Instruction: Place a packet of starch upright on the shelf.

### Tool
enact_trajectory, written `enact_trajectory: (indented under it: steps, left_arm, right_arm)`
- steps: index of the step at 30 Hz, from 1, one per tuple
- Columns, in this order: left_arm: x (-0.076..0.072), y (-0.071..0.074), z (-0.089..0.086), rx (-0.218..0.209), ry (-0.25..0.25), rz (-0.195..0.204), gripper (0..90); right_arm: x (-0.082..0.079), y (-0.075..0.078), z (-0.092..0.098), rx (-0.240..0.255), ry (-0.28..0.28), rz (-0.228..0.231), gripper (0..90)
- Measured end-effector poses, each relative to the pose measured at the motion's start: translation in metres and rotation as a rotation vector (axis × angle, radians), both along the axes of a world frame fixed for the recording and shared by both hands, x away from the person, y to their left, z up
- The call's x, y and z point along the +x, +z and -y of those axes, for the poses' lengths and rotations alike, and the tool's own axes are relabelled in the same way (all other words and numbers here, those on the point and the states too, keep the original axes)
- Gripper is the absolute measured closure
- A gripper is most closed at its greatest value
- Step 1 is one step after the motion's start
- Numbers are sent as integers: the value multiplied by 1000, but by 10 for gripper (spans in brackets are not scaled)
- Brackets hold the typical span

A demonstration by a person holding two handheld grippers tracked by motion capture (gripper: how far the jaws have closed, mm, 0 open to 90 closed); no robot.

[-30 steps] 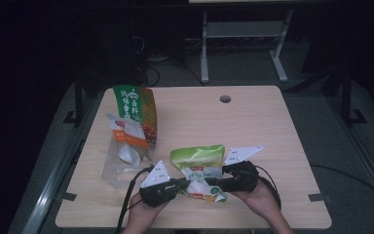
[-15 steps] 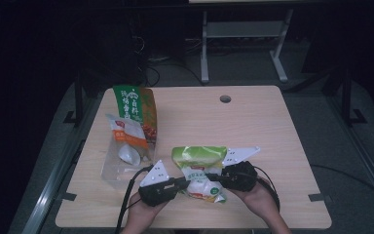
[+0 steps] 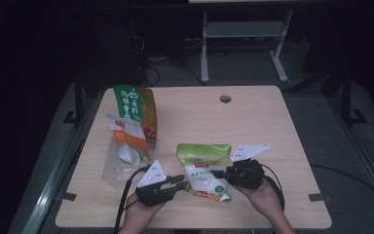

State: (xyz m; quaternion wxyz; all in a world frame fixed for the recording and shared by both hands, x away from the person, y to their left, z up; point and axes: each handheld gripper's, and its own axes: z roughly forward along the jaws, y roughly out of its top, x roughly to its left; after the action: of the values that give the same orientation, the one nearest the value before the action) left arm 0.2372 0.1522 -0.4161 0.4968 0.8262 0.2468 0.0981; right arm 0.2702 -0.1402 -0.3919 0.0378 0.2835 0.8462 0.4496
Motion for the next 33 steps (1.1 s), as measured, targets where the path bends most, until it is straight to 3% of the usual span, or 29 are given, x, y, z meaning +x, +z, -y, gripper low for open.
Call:
enact_trajectory:
  steps: [6, 13, 17, 22, 25, 28, 33]
  left_arm:
    - [-3, -2, 3, 23, -4, 12, 651]
    - [-10, -3, 7, 55, -38, 22, 551]
    - [-14, -5, 10, 67, -35, 27, 425]
    - [-15, -6, 11, 87, -46, -12, 314]
    - [-19, -4, 9, 110, -61, -2, 299]
    - [-24, -4, 6, 110, -70, -2, 277]
    - [-30, -4, 4, 106, -85, 6, 270]
  right_arm:
    - [1, 5, 14, 11, -53, 12, 890]
    - [4, 9, 15, 14, -61, 11, 892]
    - [8, 13, 11, 23, -60, 13, 893]
    - [22, 15, 3, 33, -51, -5, 894]
    - [30, 18, -3, 33, -40, -10, 895]
    - [37, 27, -11, 24, -32, -18, 895]
    - [44, 43, -24, 23, -15, 7, 896]
